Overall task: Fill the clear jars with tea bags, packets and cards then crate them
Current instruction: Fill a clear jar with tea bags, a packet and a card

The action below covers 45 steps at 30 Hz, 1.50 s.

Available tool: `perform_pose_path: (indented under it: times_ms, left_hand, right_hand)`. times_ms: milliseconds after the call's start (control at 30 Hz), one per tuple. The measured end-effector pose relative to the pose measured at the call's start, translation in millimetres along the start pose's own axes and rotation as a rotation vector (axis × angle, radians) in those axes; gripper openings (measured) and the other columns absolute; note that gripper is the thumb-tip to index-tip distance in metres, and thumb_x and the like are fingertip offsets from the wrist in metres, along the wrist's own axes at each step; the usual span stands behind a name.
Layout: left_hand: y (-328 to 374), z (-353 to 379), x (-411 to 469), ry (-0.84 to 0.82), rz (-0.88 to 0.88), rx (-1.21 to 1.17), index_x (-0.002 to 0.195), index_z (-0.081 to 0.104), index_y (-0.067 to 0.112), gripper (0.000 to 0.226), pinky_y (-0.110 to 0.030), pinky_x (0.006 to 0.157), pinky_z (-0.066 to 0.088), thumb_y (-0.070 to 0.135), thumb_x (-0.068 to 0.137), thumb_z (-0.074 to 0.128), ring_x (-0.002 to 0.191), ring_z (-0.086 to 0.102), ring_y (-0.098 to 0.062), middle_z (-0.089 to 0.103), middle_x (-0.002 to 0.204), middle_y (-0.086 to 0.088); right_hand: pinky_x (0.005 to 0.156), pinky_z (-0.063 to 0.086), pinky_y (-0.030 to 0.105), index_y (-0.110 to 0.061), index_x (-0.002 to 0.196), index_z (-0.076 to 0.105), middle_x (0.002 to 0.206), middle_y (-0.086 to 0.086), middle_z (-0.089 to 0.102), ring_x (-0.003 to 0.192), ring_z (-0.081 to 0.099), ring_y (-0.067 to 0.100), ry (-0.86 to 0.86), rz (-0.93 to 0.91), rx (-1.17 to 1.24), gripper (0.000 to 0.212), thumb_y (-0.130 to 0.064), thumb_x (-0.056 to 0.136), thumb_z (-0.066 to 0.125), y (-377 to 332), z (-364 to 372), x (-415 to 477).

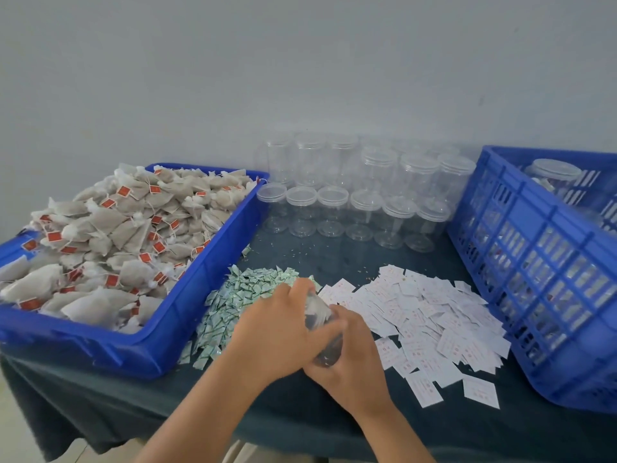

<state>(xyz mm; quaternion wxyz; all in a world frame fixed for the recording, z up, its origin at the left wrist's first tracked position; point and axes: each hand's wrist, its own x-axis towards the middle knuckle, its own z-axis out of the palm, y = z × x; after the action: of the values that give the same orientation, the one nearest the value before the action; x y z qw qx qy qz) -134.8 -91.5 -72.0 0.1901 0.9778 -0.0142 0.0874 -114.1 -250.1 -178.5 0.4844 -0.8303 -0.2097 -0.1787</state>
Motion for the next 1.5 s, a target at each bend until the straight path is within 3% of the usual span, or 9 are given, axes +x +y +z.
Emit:
perform_pose_path:
  times_ms: [100,300,467,567,733,900,1100,1300,1500]
  left_hand:
    - [-11.3,-18.8,-1.9,-0.201,0.103,0.041,0.142,0.022,0.055,0.09,-0.039,0.086,0.054,0.09,0.067,0.058,0.104,0.063,-0.019,0.057,0.12,0.011]
    - [-11.4,-27.0,-4.6,-0.056,0.053,0.078,0.127,0.034,0.053,0.083,-0.029,0.061,0.041,0.104,0.062,0.044,0.08,0.063,-0.008,0.064,0.087,0.019]
    - [-0.6,-10.8,-10.4,0.09,0.002,0.016,0.107,0.028,0.05,0.058,-0.031,0.069,0.039,0.096,0.073,0.037,0.083,0.056,-0.008,0.053,0.107,0.024]
    - [3.3,-10.9,-11.0,0.067,0.039,0.038,0.133,0.031,0.054,0.064,-0.034,0.075,0.046,0.09,0.081,0.032,0.097,0.067,-0.018,0.061,0.117,0.015]
    - [1.3,-27.5,2.5,0.059,-0.081,-0.033,0.108,0.042,0.039,0.05,-0.038,0.064,0.046,0.077,0.088,0.017,0.067,0.058,-0.025,0.061,0.072,0.002]
    - [-30.1,-34.4,32.6,0.093,-0.33,-0.494,0.102,0.066,0.038,0.031,-0.038,0.066,0.058,0.048,0.099,0.036,0.066,0.072,-0.009,0.078,0.081,0.013]
    - [-49.1,50.0,33.2,-0.092,-0.343,-0.493,0.103,0.075,0.028,0.017,-0.041,0.069,0.065,0.034,0.103,0.06,0.06,0.074,-0.012,0.077,0.08,0.005]
    - [-28.3,104.1,23.6,0.043,0.003,-0.024,0.097,0.069,0.027,0.024,-0.032,0.066,0.044,0.043,0.087,0.054,0.096,0.056,-0.017,0.057,0.1,0.008]
    - [-29.6,70.6,30.4,0.164,-0.06,-0.07,0.119,0.07,0.033,0.035,-0.033,0.08,0.055,0.056,0.096,0.058,0.102,0.064,-0.011,0.065,0.116,0.013]
  right_hand:
    - [0.088,0.058,0.033,-0.036,0.138,0.051,0.124,-0.017,0.064,0.115,0.065,0.012,-0.023,0.017,0.051,0.082,-0.033,0.071,0.098,2.3,-2.2,-1.7]
    - [0.097,0.055,0.029,-0.023,0.144,0.053,0.131,-0.016,0.063,0.121,0.062,0.01,0.047,0.012,0.011,0.084,-0.056,0.076,0.088,-2.9,1.5,-2.0]
    - [0.107,0.036,0.007,-0.029,0.149,0.043,0.135,-0.014,0.059,0.127,0.049,-0.007,0.15,-0.021,-0.099,0.094,-0.038,0.072,0.097,7.0,8.3,-4.5]
    - [0.109,0.033,0.007,-0.03,0.151,0.041,0.138,-0.013,0.058,0.127,0.048,-0.007,0.155,-0.047,-0.126,0.093,-0.049,0.076,0.092,8.9,7.9,-3.3]
    - [0.107,0.051,0.035,-0.018,0.148,0.046,0.135,0.002,0.061,0.123,0.061,0.022,0.222,-0.101,-0.164,0.091,-0.05,0.077,0.093,14.2,9.5,0.8]
    - [0.104,0.053,0.021,-0.041,0.145,0.043,0.133,-0.027,0.058,0.129,0.061,0.005,0.222,0.12,0.167,0.096,-0.058,0.065,0.093,3.0,-4.4,0.2]
    - [0.103,0.059,0.052,-0.019,0.147,0.045,0.13,-0.017,0.065,0.127,0.066,0.018,0.279,0.203,0.349,0.1,-0.048,0.064,0.093,6.9,-9.9,-4.1]
    - [0.103,0.059,0.052,-0.067,0.128,0.044,0.13,-0.023,0.065,0.124,0.068,0.014,0.228,0.185,0.309,0.087,-0.052,0.059,0.093,-1.0,-11.7,-2.2]
    - [0.099,0.057,0.028,-0.069,0.127,0.044,0.129,-0.028,0.064,0.122,0.066,0.002,0.15,0.158,0.279,0.087,-0.06,0.056,0.093,2.1,-9.4,-4.5]
